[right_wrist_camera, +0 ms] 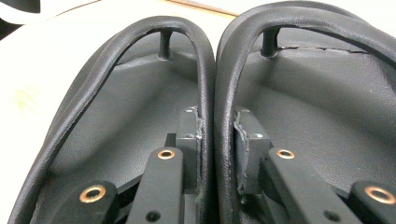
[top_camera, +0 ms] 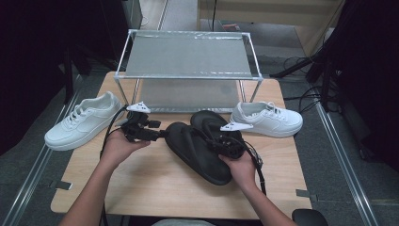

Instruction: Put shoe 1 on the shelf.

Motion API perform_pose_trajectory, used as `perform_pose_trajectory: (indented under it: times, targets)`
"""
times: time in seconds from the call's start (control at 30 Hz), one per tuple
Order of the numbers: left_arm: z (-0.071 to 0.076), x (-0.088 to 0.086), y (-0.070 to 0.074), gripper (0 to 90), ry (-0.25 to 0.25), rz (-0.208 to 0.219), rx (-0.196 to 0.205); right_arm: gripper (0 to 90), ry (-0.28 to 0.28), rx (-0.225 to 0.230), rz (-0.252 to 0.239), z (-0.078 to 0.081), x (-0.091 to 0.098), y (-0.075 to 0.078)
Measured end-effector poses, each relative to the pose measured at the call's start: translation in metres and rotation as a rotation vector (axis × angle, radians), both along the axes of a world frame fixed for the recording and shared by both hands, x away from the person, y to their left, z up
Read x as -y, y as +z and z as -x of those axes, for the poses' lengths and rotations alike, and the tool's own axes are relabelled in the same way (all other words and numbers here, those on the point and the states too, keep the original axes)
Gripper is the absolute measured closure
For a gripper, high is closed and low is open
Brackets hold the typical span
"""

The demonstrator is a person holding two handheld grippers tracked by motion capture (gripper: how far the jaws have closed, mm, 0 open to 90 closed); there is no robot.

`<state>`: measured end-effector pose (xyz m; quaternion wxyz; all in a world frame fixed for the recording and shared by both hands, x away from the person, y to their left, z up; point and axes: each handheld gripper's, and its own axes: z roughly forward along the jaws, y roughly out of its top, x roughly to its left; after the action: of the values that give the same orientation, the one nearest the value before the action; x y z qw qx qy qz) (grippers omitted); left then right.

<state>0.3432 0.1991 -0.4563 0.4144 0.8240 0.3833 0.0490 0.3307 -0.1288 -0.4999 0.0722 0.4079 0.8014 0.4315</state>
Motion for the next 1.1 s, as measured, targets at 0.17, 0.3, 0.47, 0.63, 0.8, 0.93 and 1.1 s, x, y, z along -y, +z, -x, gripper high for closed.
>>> perform_pose_trajectory:
  times: [0.17, 0.3, 0.47, 0.63, 0.8, 0.93, 1.1]
  targets:
    - [0.006, -0.005, 0.001, 38.6, 0.012, 0.003, -0.003, 75.6, 0.015, 0.010, 0.005, -0.005, -0.004, 0.003]
    - [0.011, -0.009, 0.001, 38.5, 0.023, 0.001, -0.006, 75.6, 0.025, 0.022, 0.008, -0.011, -0.009, 0.007]
    - [0.015, -0.012, 0.002, 38.4, 0.024, 0.000, -0.012, 75.6, 0.025, 0.031, 0.004, -0.020, -0.013, 0.012]
    - [0.016, -0.014, 0.002, 38.2, 0.027, 0.007, -0.012, 75.5, 0.027, 0.020, 0.005, -0.033, -0.016, 0.017]
    - [0.016, -0.013, 0.002, 38.1, 0.021, 0.008, -0.020, 75.5, 0.013, 0.020, 0.005, -0.047, -0.020, 0.019]
    - [0.016, -0.011, 0.003, 38.0, 0.015, 0.004, -0.020, 75.6, -0.001, 0.024, -0.005, -0.058, -0.025, 0.021]
    - [0.016, -0.010, 0.002, 38.0, 0.013, 0.003, -0.019, 75.6, -0.020, 0.032, -0.003, -0.071, -0.034, 0.020]
